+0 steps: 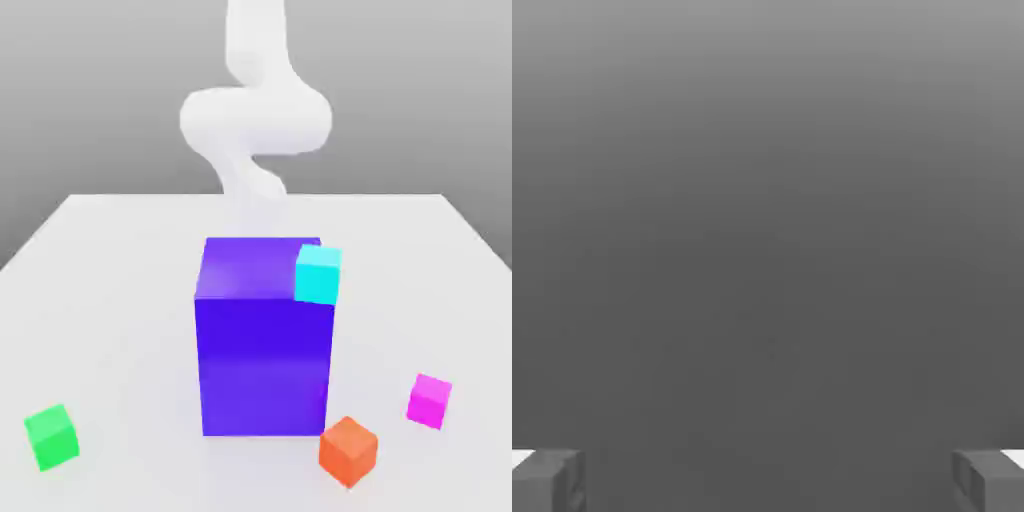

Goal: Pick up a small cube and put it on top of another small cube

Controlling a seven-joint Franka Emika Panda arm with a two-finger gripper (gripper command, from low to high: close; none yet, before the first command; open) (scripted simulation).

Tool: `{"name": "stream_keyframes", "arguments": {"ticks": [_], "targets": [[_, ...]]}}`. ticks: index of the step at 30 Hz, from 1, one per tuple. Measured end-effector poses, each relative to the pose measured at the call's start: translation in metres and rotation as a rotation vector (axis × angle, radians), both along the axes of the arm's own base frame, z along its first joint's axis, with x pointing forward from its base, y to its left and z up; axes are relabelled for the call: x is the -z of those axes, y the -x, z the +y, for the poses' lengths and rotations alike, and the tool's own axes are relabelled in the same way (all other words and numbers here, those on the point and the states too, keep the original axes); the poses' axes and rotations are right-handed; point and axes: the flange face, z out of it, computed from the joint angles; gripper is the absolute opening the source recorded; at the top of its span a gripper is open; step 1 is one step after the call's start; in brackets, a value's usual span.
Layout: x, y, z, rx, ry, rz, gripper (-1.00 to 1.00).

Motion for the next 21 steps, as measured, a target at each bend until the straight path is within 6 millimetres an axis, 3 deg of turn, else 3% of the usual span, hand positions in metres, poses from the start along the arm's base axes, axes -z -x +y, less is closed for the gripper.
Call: {"name": "stream_keyframes", "arguments": {"ticks": [5,10,15,21], "targets": [[0.092,-0.047,0.050,-0.203,0.019,0.140,0.00],[0.187,-0.064,0.108,-0.390,0.065,0.270,0.00],[0.282,-0.053,0.162,-0.567,0.139,0.392,0.00],[0.391,-0.010,0.213,-0.776,0.272,0.523,0.00]]}}
